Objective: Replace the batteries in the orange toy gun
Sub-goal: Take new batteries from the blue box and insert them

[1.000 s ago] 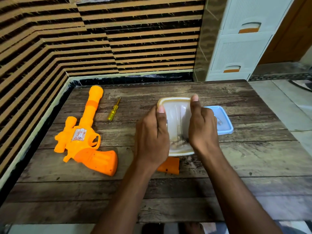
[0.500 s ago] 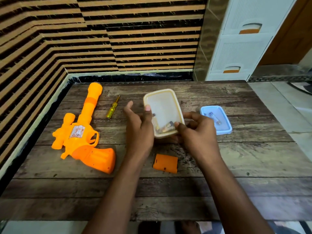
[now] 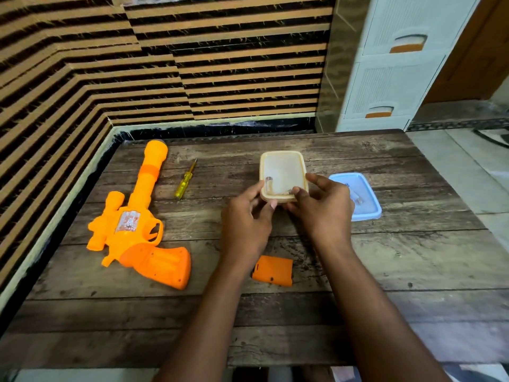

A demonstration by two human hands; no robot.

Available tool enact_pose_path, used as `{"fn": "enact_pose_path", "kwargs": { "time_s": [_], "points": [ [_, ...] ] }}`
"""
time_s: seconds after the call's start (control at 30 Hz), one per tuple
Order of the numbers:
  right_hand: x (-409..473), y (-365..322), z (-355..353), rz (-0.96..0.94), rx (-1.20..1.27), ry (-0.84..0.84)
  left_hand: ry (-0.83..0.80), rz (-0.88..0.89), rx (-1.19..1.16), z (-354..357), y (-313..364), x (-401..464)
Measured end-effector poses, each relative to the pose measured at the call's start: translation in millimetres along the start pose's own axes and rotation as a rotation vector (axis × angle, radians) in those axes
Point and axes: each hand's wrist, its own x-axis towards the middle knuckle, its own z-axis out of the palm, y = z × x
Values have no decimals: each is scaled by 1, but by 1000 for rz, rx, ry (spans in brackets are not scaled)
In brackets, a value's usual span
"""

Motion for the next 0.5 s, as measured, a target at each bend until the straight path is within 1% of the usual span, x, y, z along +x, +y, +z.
{"fn": "enact_pose_path", "kwargs": {
  "time_s": [0.13,0.23,0.3,0.43,0.47,0.5],
  "points": [
    [1,-2,-4,-59,-47,-70,52,82,124,4,-3,-1],
    [-6,-4,-12,-112,-109,-76,57,106,171,5,-4,0],
    [-15,-8,-20,-211,-195,-34,55,113,186,5,-3,0],
    [-23,-16,-44,-490,-340,151,64,119,218,3,0,-1],
    [-22,-16,-48,-520,-413,170,62,117,217,3,0,-1],
    [-19,-15,-50,-504,-502,172,59,114,214,3,1,-2]
  ]
}}
